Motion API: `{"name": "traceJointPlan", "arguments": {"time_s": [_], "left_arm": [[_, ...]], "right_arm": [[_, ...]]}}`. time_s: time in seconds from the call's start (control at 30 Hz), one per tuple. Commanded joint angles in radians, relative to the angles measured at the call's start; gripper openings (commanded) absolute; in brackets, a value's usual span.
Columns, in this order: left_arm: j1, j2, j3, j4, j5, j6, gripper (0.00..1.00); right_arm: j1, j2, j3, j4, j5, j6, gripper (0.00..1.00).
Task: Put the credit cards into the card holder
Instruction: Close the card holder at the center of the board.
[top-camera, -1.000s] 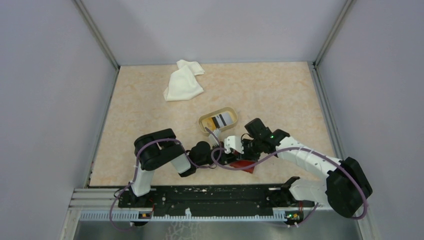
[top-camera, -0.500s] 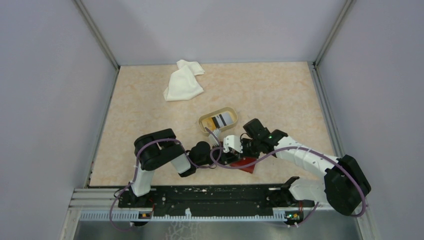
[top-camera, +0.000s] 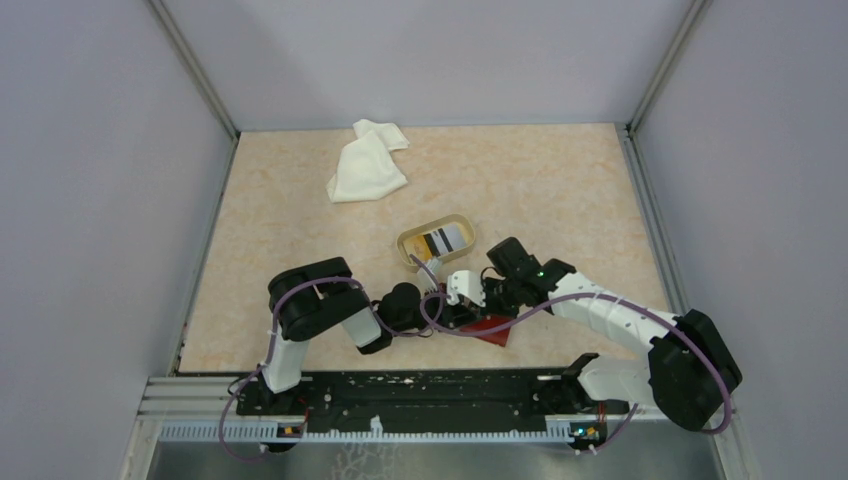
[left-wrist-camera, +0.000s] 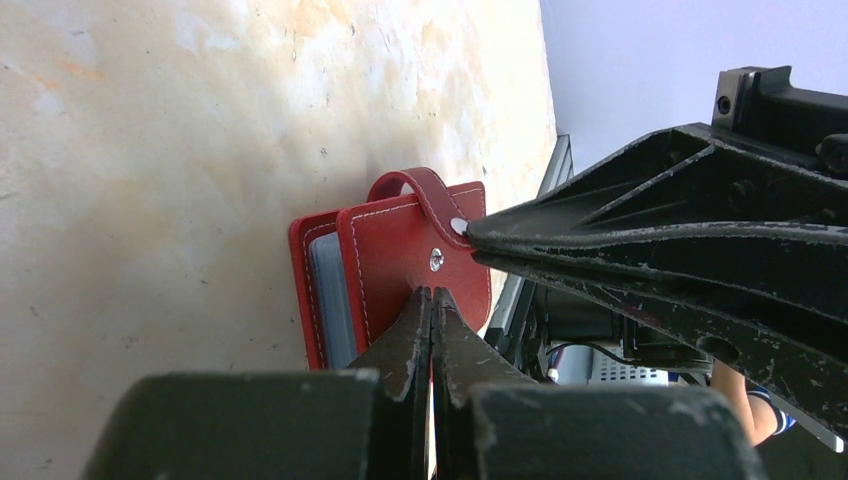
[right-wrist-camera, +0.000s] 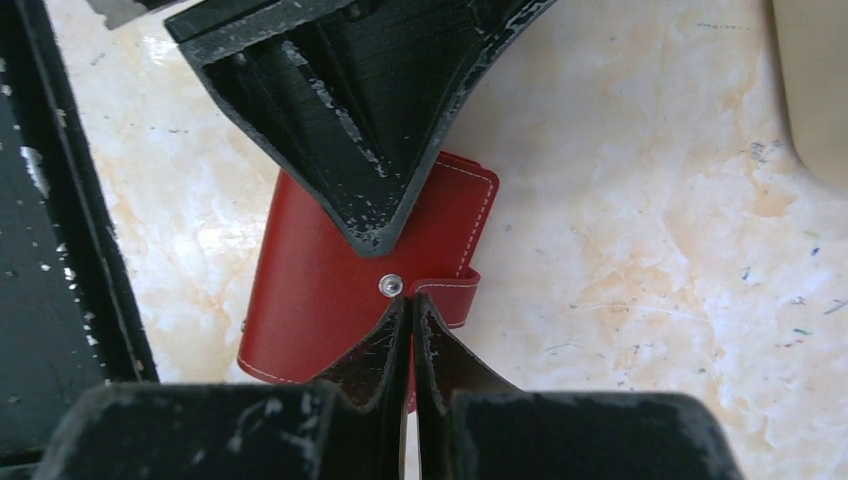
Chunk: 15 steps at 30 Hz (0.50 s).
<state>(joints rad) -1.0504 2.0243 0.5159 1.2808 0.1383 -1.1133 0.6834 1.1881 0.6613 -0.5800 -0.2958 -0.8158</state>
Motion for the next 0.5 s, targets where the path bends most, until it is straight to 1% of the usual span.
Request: {"name": "traceJointPlan", "arguments": {"time_s": [0.0,0.33,0.47], "left_arm": [[0.001,0.028,-0.018,-0.024,-0.021,0.027,0.00],[0.003,0.026,-0.013,-0.030,-0.021,0.029,0.00],[0.003,0.027,-0.008,-0.031,-0.017,0.029,0.00]], "right_arm": [[-0.020,0.002,0.036,-0.034,-0.100,0.021,0.00],[-0.029,0.010,0.042,-0.048,-0.149,0.030,0.00],[-0.029,0.028,0.043,-0.041,-0.146,0.042,0.00]]}}
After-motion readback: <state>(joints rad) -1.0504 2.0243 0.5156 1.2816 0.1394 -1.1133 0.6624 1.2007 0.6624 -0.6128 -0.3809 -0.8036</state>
